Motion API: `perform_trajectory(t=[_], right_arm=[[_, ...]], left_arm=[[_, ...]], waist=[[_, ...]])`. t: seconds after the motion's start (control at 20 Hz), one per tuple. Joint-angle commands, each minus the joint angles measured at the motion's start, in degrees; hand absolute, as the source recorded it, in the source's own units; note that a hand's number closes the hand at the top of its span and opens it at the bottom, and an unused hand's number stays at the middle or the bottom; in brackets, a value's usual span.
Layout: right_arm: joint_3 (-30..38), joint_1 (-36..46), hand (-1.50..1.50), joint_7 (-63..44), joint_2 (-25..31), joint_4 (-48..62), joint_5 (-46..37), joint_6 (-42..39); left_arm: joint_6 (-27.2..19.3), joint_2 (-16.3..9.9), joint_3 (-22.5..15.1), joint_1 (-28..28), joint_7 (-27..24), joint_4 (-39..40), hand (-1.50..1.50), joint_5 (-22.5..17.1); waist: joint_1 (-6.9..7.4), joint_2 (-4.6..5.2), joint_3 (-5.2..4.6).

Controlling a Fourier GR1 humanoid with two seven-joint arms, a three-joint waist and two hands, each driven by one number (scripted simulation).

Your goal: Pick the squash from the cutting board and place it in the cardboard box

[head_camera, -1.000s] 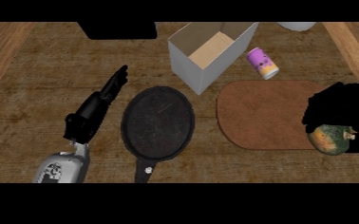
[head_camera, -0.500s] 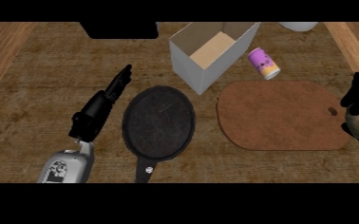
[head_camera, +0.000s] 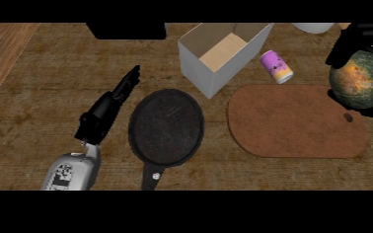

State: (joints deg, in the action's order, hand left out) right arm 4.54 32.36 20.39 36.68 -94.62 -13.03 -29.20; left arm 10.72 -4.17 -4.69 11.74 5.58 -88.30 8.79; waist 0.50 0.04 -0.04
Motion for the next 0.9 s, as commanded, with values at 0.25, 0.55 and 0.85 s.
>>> perform_trajectory(t=[0.25,0.55,0.85], right_arm=[[-3.6,9.8,1.5,-2.4,-8.0,11.7,-5.4,2.5],[-5.9,20.6,1.5,-6.6,-11.3,19.4,-12.3,6.8],[-11.4,22.2,1.5,2.0,-16.5,32.4,-22.6,16.0]], left_arm=[[1.4,-0.8,1.3,2.0,2.2,-1.0,0.0,-0.7],[-1.4,1.9,-1.5,-1.1,0.6,-1.7,0.0,2.2],[0.6,0.2,1.2,0.5,-2.3,1.7,0.0,0.4]], waist=[[0.05,0.05,0.03],[0.38,0.08,0.01],[0.53,0.28,0.01]])
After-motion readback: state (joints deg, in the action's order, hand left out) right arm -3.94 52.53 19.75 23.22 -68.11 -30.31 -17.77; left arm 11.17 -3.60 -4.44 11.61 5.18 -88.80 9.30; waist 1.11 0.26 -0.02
